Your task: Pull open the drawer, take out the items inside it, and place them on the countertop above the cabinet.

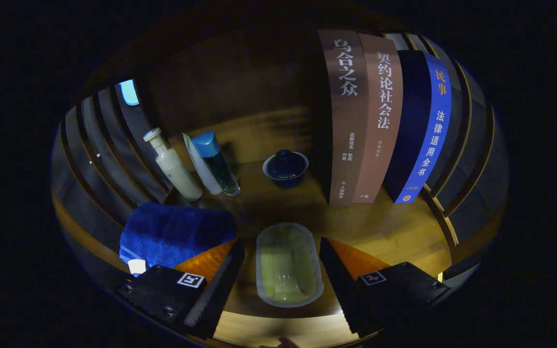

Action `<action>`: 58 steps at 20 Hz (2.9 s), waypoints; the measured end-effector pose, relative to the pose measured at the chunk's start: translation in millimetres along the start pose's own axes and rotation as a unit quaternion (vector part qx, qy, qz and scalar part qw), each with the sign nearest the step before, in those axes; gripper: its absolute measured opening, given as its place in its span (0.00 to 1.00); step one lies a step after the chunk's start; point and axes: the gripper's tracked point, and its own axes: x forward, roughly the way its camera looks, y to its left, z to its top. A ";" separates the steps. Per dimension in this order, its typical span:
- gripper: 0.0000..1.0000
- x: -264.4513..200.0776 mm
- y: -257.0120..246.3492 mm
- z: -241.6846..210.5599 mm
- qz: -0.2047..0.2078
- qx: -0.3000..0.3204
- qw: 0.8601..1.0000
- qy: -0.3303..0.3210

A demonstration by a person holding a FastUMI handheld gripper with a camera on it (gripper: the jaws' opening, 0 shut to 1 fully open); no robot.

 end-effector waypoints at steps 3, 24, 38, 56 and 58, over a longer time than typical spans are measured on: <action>1.00 -11.6 2.5 0.5 0.004 0.001 1.000 -0.014; 0.99 -244.5 7.2 -169.3 0.010 -0.040 0.956 -0.291; 1.00 -179.3 -14.6 -280.0 -0.011 -0.031 0.975 -0.221; 1.00 -116.9 -12.4 -216.6 -0.013 -0.026 0.974 -0.225; 1.00 -103.9 -10.7 -200.0 -0.014 -0.026 0.974 -0.224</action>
